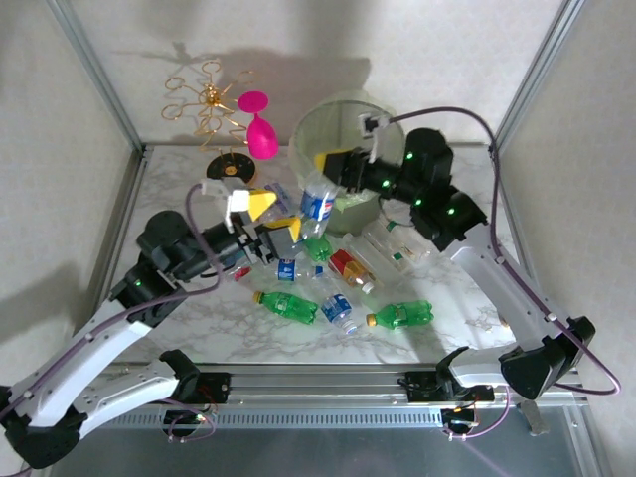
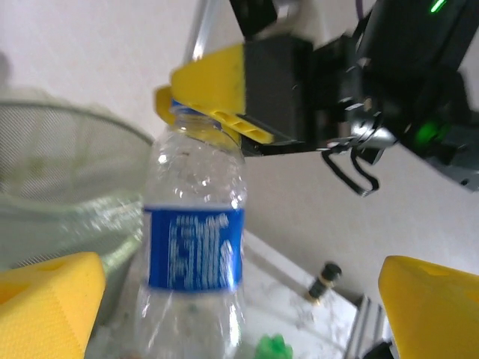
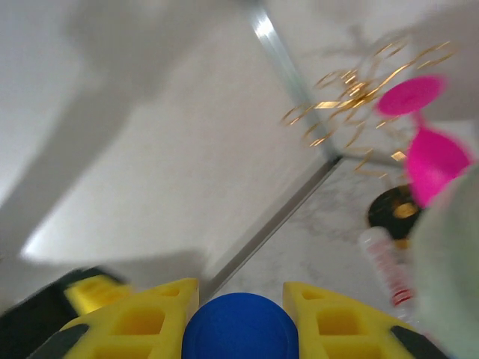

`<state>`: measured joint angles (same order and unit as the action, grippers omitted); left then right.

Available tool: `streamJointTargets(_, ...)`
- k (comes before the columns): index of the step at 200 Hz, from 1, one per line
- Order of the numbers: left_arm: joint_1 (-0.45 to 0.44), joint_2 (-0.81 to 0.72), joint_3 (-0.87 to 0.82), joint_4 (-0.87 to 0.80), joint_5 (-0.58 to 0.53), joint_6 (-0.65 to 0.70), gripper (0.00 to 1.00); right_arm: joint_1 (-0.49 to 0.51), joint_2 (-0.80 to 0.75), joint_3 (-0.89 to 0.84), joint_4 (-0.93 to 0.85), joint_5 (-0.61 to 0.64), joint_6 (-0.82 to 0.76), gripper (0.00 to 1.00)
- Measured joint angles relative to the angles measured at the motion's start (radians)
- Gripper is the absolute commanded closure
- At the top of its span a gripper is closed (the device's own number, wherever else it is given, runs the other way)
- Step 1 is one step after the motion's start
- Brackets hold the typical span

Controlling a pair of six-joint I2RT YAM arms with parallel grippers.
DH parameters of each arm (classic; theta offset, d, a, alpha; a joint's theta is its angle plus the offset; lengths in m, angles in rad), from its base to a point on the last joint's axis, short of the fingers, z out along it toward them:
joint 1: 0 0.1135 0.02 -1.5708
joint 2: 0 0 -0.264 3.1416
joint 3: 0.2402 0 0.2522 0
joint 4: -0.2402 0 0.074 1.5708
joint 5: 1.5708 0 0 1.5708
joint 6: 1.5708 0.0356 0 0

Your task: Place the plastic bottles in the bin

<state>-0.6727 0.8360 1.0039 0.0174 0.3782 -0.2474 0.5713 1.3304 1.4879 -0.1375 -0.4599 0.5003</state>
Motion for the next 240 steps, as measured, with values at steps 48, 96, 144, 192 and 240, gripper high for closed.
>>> streamJointTargets(48,0.0,-0.09,0.025,0.003,-0.164,0.016,0.06,-0.223,0.123,0.164,0.036,0.074,0.037,0.96)
streamJointTargets(96,0.0,-0.023,0.077,-0.122,-0.308,0.008,0.07,-0.261,0.362,0.418,-0.023,0.235,-0.078,0.96)
streamJointTargets(144,0.0,-0.004,0.063,-0.222,-0.434,0.008,0.07,-0.253,0.527,0.511,-0.117,0.355,-0.199,0.98)
streamJointTargets(192,0.0,0.007,0.033,-0.233,-0.446,-0.01,0.06,-0.175,0.626,0.531,-0.204,0.412,-0.294,0.96)
streamJointTargets(240,0.01,0.065,0.032,-0.253,-0.454,-0.034,0.06,-0.136,0.721,0.562,-0.269,0.407,-0.306,0.97)
